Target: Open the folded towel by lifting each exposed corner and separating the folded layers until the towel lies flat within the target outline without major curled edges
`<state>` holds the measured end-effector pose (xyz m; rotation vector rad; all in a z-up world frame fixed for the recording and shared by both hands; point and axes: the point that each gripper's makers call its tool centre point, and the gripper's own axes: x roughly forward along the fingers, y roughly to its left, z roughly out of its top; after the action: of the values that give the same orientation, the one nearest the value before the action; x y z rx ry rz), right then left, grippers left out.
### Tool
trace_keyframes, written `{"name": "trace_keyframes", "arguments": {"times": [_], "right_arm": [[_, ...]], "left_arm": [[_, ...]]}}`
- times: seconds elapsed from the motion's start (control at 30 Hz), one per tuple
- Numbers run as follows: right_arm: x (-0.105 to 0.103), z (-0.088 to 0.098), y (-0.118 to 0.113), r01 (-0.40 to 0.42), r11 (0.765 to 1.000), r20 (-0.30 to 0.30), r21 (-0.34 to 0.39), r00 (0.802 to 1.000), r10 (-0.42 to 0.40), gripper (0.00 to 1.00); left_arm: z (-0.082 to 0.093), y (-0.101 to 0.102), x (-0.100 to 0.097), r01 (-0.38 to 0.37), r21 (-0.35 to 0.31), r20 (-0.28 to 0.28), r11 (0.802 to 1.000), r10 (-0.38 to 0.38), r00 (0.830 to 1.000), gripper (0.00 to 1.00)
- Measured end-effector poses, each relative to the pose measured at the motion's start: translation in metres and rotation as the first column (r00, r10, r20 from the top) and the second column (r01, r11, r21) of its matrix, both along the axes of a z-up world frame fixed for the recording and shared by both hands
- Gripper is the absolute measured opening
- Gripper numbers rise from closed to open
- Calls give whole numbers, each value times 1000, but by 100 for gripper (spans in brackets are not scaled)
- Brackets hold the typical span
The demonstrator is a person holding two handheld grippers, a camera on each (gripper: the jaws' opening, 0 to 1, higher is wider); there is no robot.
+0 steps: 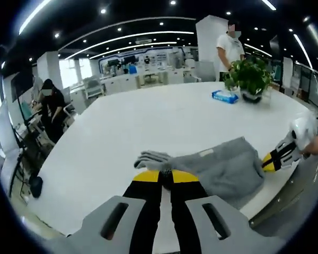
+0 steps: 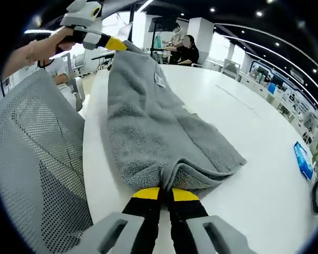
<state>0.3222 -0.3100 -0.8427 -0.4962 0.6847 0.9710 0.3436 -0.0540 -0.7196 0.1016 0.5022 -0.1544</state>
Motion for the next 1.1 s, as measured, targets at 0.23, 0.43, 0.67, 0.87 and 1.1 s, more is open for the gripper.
{"name": "trace_keyframes", "arguments": {"times": [0.23, 0.43, 0.67, 0.87, 1.1], "right_arm": [[0, 0, 0, 5, 1000, -15, 9, 1000, -5, 2], [0, 0, 0, -1, 1000, -11, 5, 1000, 1, 2], [0, 0, 0, 7, 1000, -21, 16, 1000, -6, 2], [0, -1, -1, 27, 999, -43, 39, 999, -26, 2], [0, -1, 0, 39, 998, -51, 53, 998, -36, 3]], "left_arm": [[-21, 14, -11, -48, -44, -59, 998, 45, 997, 4], [-47, 24, -21, -60, -24, -134, 998, 56, 989, 4], [-78, 34, -32, -107, -59, -230, 992, 91, 969, 4], [-108, 33, -39, -85, -14, -302, 996, 77, 950, 5], [-116, 31, -41, -94, -12, -324, 996, 85, 942, 5]]}}
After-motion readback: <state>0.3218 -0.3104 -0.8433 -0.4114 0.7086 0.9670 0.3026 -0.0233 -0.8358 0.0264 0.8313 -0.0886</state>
